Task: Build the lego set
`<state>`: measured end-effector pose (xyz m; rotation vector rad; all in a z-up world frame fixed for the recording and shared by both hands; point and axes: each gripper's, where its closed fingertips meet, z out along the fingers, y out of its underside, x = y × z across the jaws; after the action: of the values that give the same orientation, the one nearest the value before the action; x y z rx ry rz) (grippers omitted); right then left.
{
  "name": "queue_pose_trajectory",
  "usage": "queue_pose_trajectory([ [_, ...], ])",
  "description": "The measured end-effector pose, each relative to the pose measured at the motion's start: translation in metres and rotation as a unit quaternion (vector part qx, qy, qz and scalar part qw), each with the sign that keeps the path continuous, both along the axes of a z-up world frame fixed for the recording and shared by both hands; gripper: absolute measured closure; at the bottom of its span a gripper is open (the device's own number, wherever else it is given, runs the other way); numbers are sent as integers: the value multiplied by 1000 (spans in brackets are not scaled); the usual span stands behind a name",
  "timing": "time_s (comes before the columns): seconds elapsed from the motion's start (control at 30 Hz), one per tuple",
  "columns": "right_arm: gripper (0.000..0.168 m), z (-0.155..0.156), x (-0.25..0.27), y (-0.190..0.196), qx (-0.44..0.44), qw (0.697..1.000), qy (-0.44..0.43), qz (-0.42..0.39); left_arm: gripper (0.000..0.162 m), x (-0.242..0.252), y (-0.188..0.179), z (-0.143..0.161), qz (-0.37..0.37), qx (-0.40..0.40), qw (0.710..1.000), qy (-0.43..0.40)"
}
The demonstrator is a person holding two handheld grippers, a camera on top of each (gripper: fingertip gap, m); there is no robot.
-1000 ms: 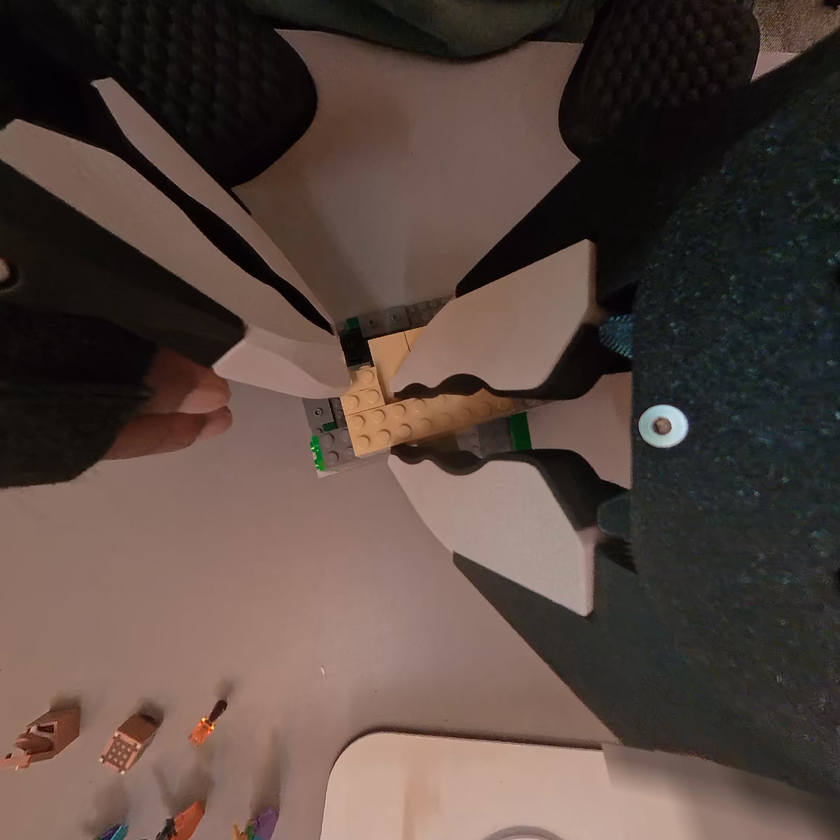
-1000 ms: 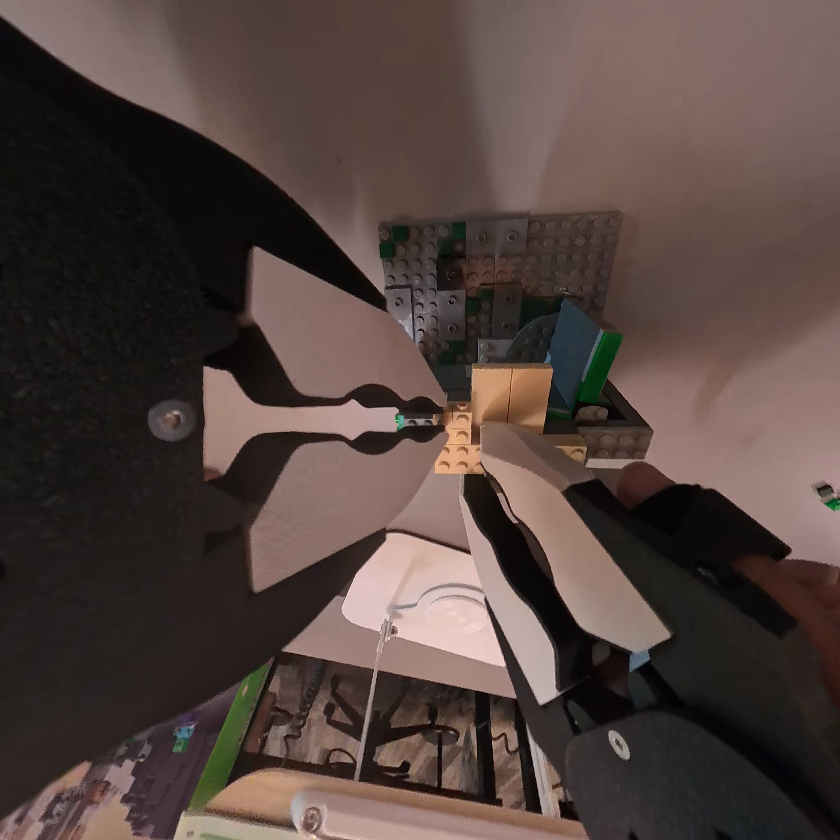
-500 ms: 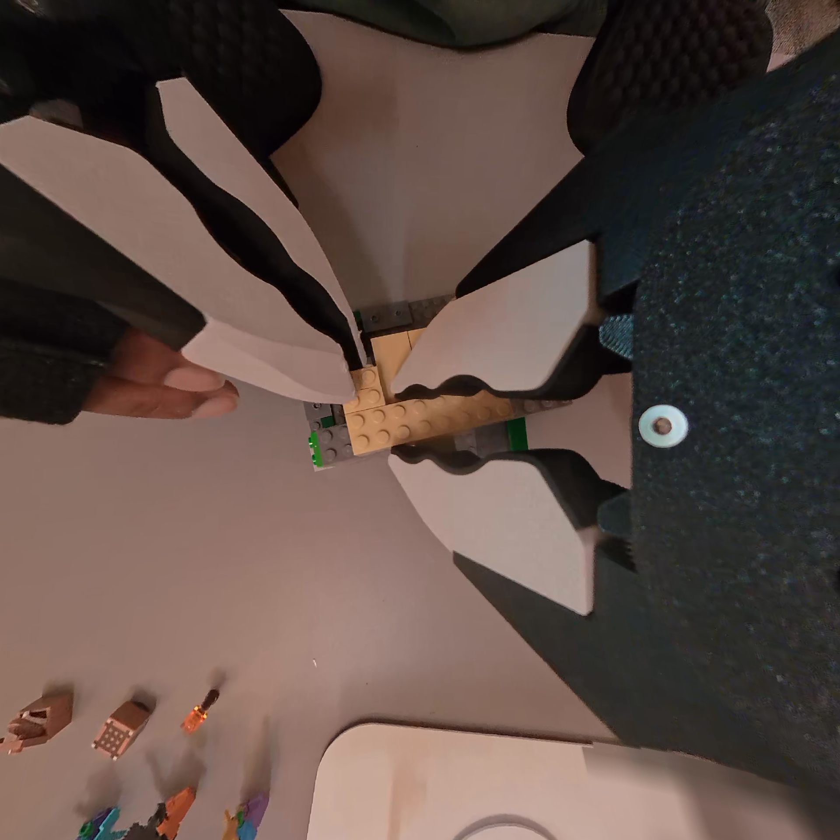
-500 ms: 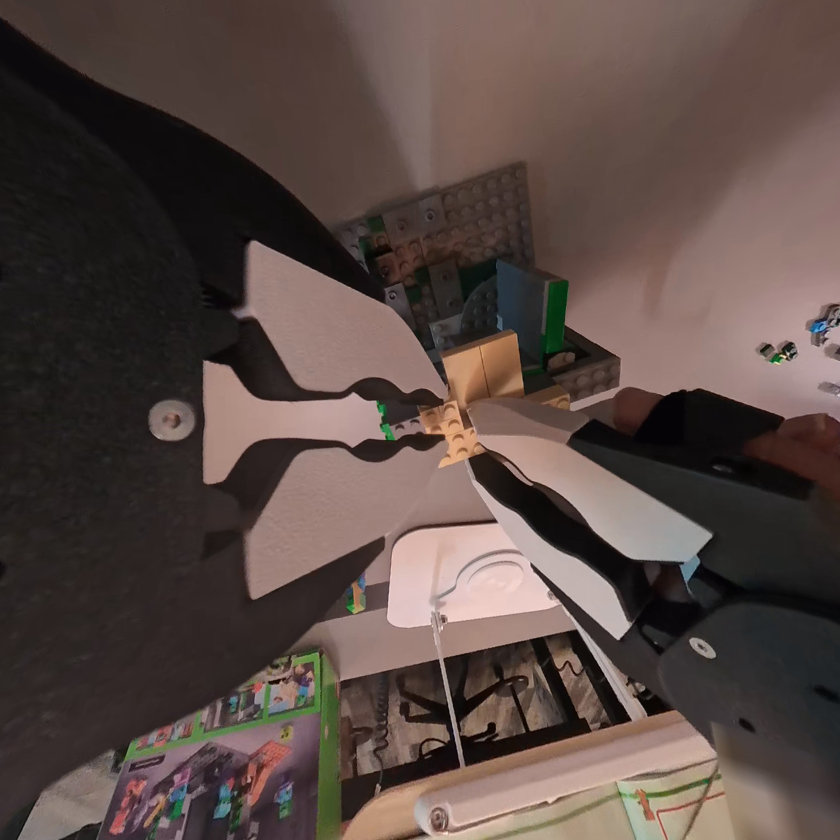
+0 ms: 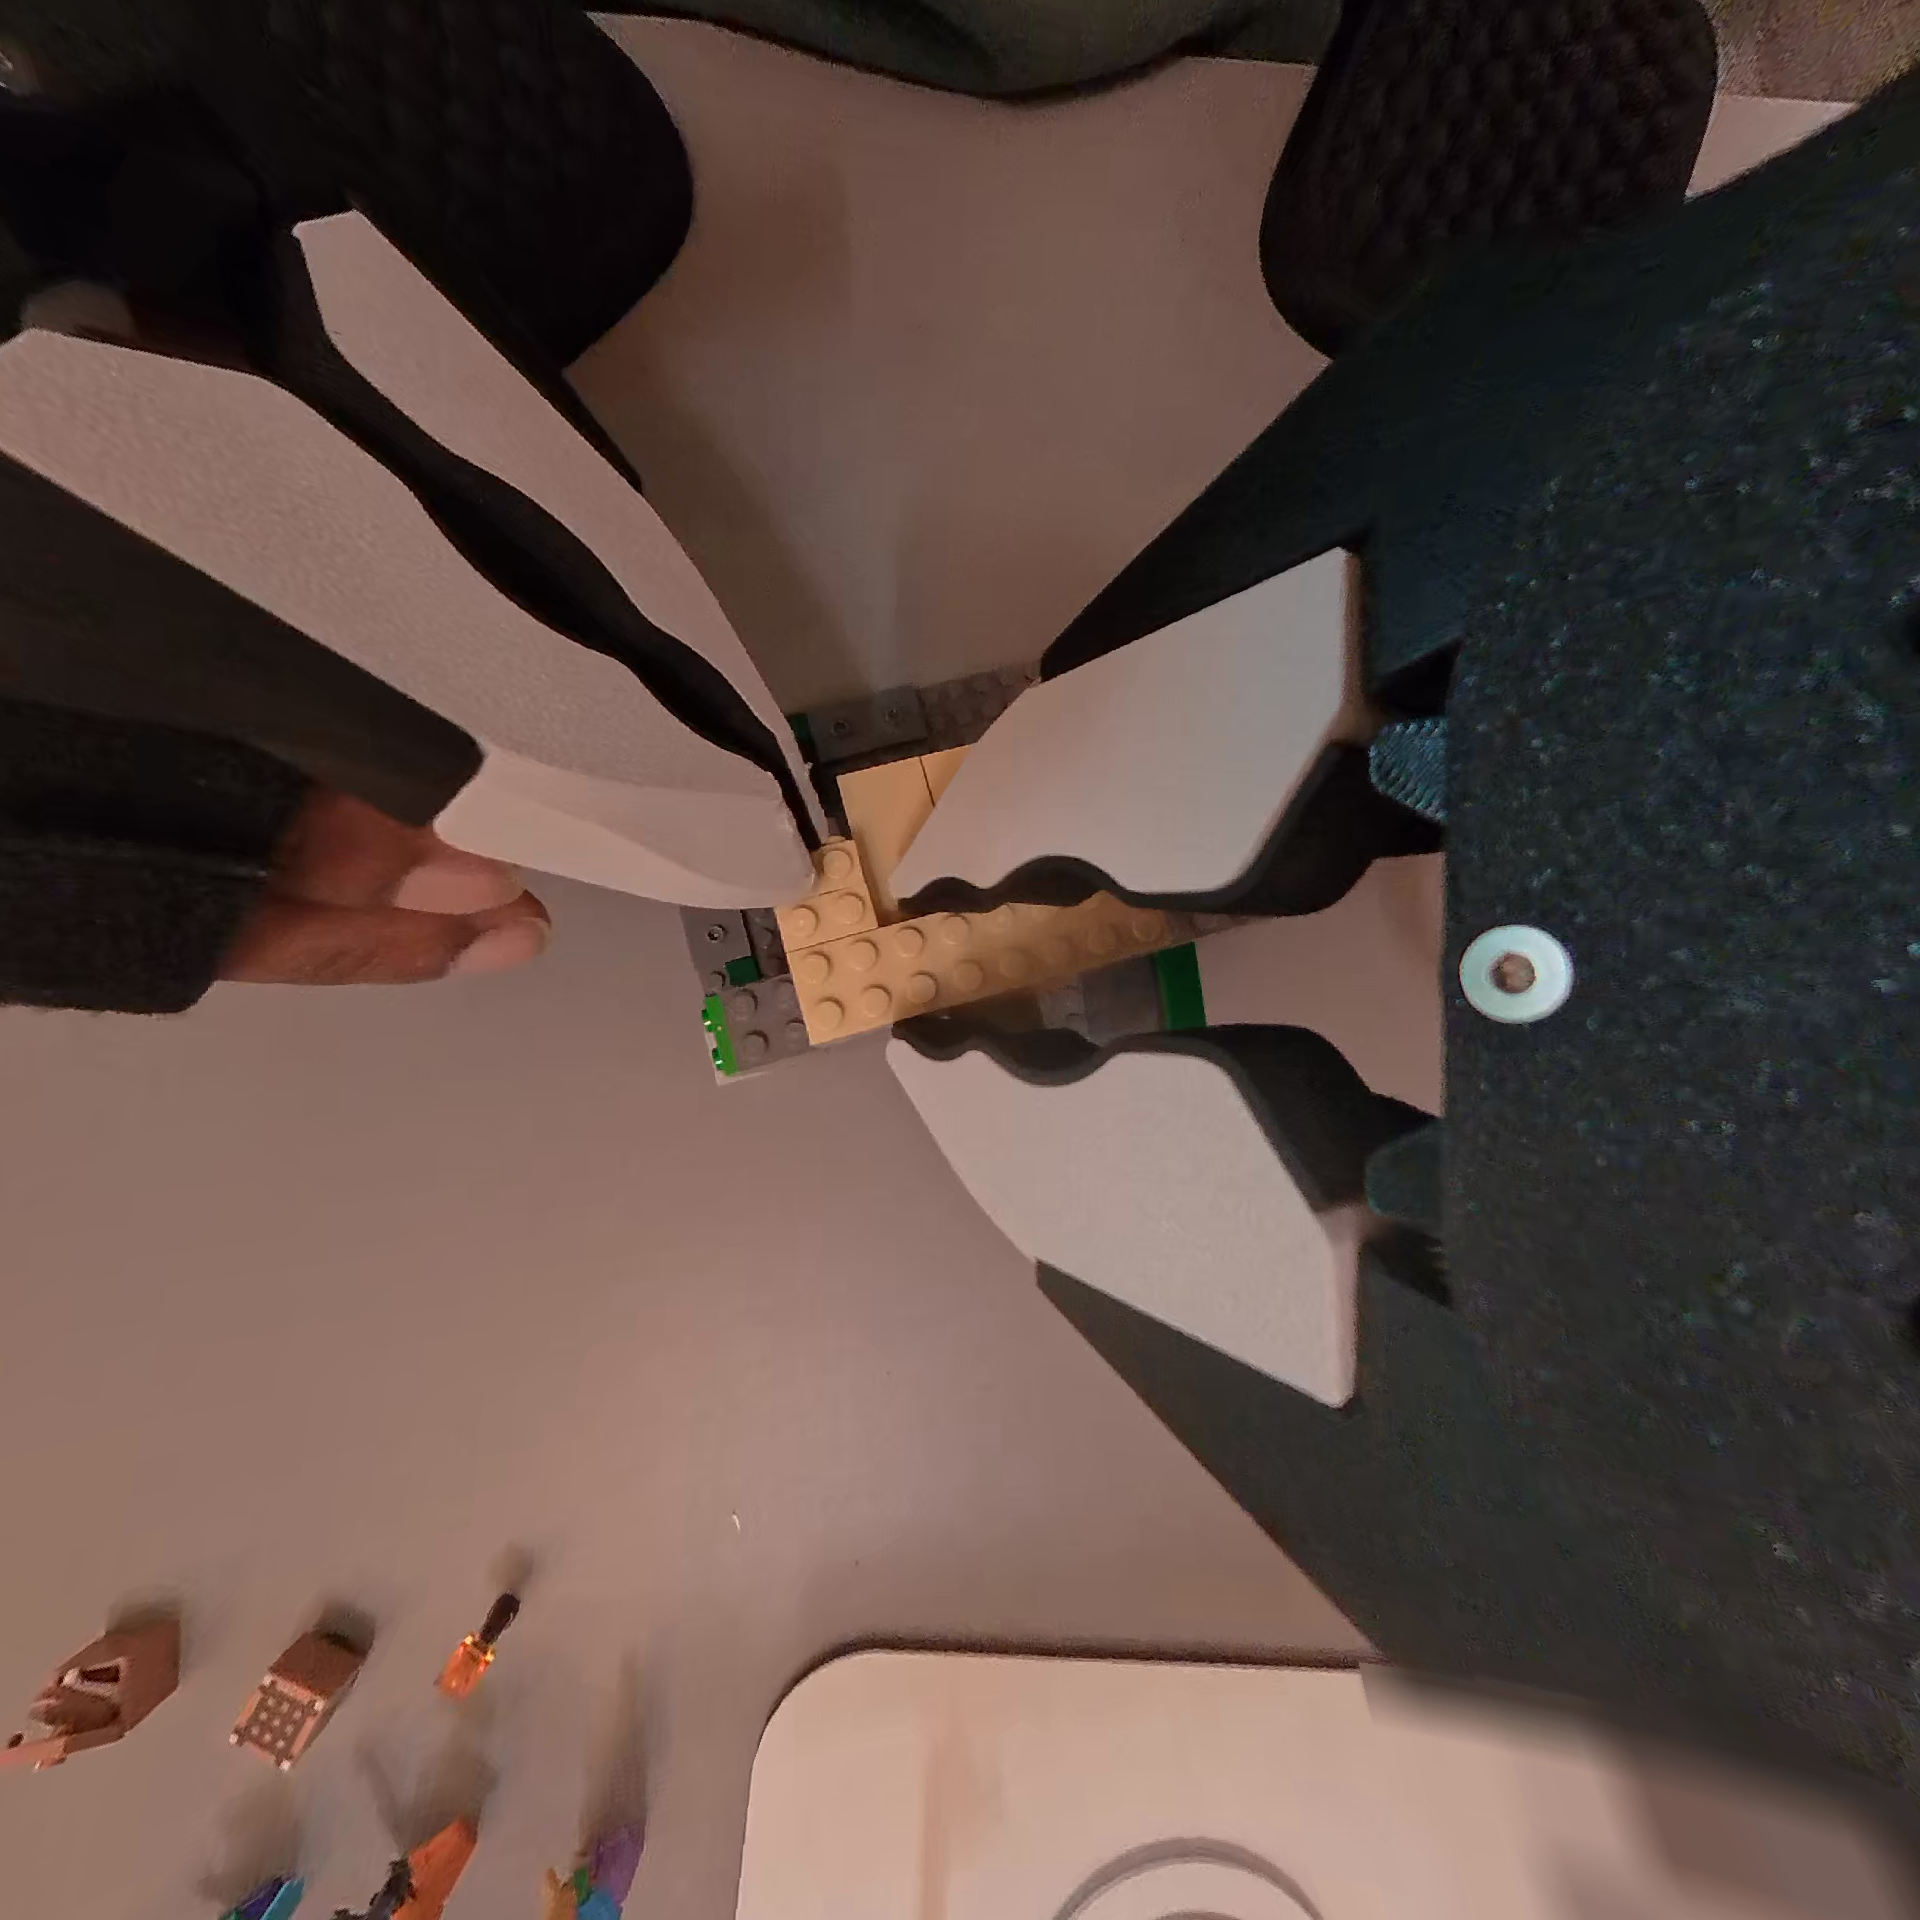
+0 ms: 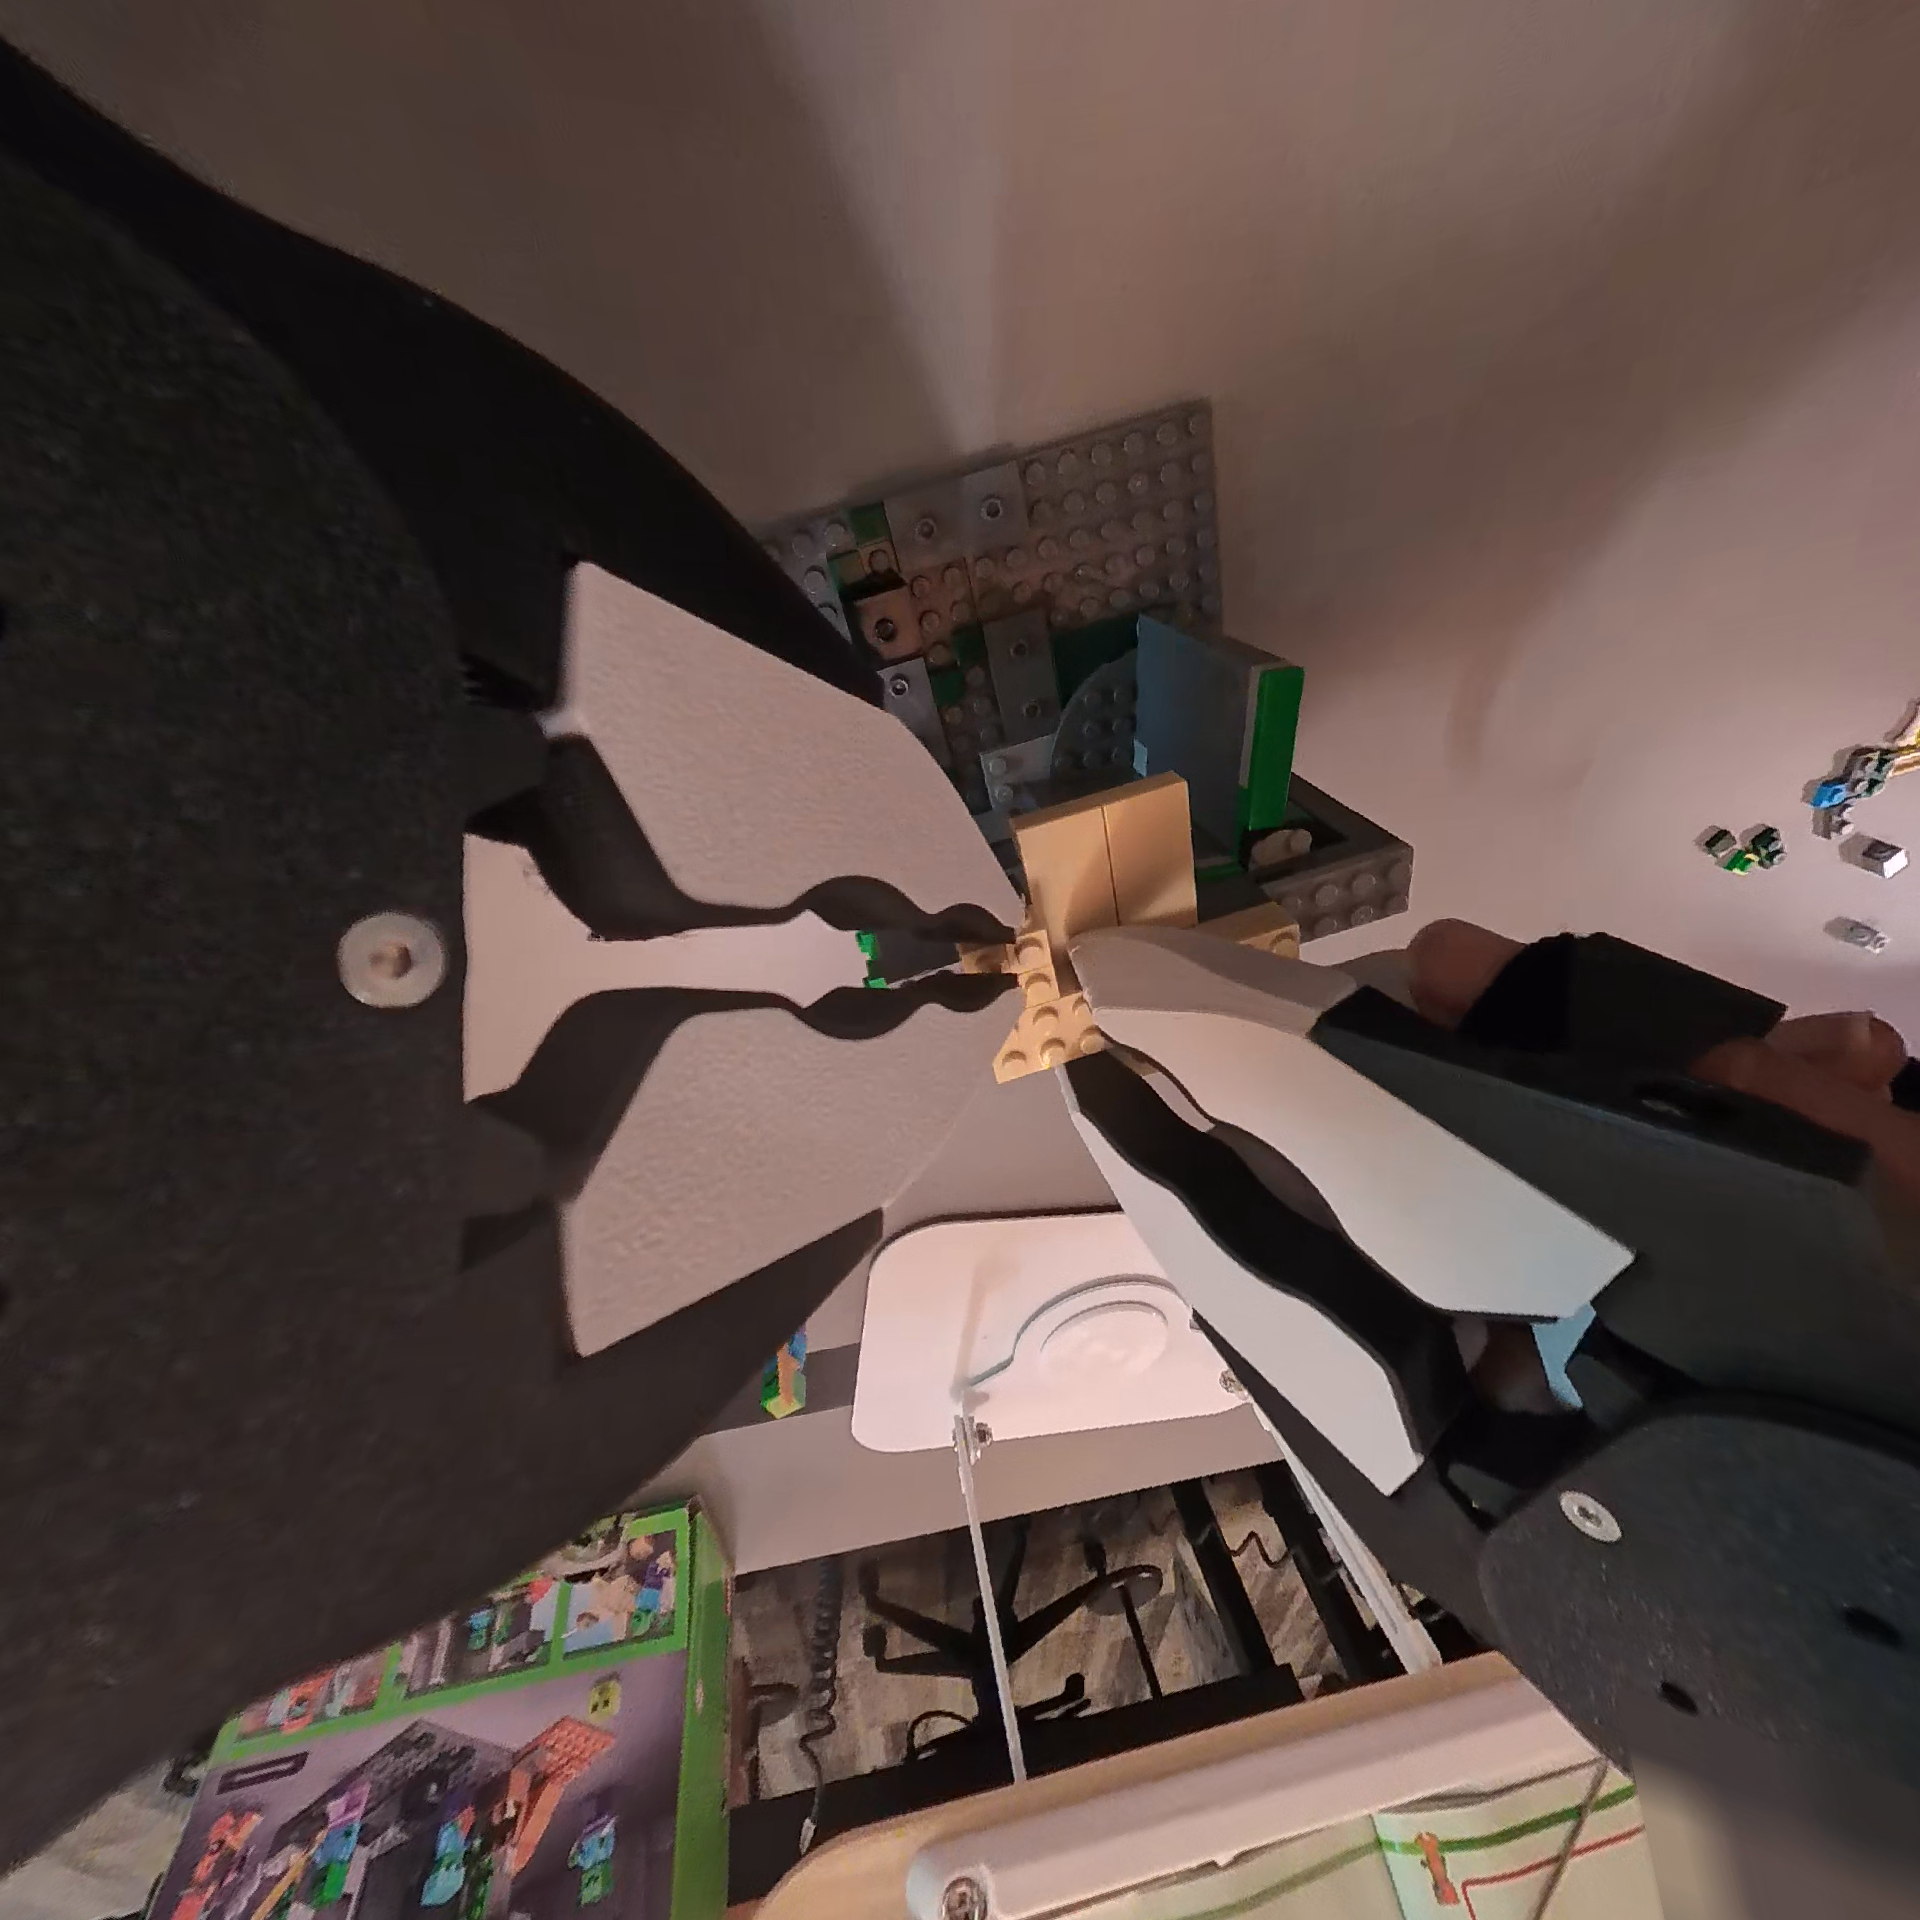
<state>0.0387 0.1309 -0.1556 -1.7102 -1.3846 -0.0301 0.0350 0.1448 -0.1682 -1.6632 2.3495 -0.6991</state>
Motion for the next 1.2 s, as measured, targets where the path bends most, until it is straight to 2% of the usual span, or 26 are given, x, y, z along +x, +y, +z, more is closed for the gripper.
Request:
queue_pose_trajectory([
  [0.03, 163, 0, 0, 0, 1, 1000, -1, 2, 143, 0, 0, 0, 0, 0, 1000, 0],
  [0.43, 165, 1, 2, 2, 40, 998, -39, -1, 142, 0, 2, 0, 5, 1, 1000, 9],
  [0.57, 164, 3, 3, 1, 26, 999, 5, -30, 142, 0, 1, 1, 16, -2, 1000, 5],
  [0.67, 149, 1, 6, -3, -16, 996, 63, -68, 142, 0, 1, 1, 19, -1, 1000, -1],
  [0.93, 146, -4, 2, 1, -60, 951, 235, -191, 142, 1, 1, 1, 23, -5, 1000, -7],
  [1.03, 149, -5, 2, 4, -77, 942, 256, -204, 142, 1, 1, 1, 24, -4, 1000, -10],
  [1.2, 151, -5, 3, 4, -74, 944, 252, -198, 142, 1, 0, 1, 20, -4, 1000, -13],
])
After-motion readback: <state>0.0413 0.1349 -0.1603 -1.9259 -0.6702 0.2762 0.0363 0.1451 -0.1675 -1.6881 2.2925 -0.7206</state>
